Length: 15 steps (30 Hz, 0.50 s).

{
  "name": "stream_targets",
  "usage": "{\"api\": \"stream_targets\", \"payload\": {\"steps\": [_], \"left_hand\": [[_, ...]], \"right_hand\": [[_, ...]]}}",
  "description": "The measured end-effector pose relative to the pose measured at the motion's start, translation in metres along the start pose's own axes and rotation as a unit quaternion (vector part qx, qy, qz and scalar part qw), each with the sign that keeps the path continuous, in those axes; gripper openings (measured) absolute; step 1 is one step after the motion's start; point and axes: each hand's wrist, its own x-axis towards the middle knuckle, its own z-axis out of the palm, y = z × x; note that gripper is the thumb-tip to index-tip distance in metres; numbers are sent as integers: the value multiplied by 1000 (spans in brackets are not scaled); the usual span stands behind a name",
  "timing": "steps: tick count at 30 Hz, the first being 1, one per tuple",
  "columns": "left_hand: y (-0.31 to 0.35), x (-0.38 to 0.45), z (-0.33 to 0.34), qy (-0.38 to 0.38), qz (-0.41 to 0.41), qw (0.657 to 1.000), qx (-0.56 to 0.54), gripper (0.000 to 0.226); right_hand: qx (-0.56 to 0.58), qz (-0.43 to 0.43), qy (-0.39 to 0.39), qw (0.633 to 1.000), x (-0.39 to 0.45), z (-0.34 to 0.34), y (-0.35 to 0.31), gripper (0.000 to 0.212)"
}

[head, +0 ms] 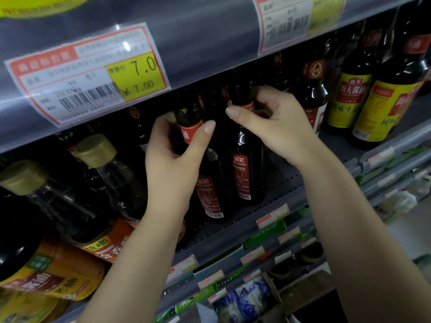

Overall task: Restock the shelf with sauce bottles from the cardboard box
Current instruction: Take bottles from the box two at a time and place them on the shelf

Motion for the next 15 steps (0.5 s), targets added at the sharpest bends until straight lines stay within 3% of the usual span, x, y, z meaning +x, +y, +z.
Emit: {"api": "stream_targets", "payload": {"steps": [4, 8, 12, 15], "left_hand": [[-3, -3, 6, 40, 7, 999, -37, 20], [-6, -2, 9, 2, 12, 998, -66, 11], [-7, 1, 6, -51, 27, 998, -1, 15], [-6, 1, 6, -47, 55, 994, 76, 14]], "right_hand": [[36, -4, 1, 999, 4, -4, -3, 23], [88, 19, -5, 996, 4, -16, 5, 26], [86, 20, -38, 995, -2, -26, 11, 30], [68, 32, -36, 997, -8, -23, 11, 28]]}}
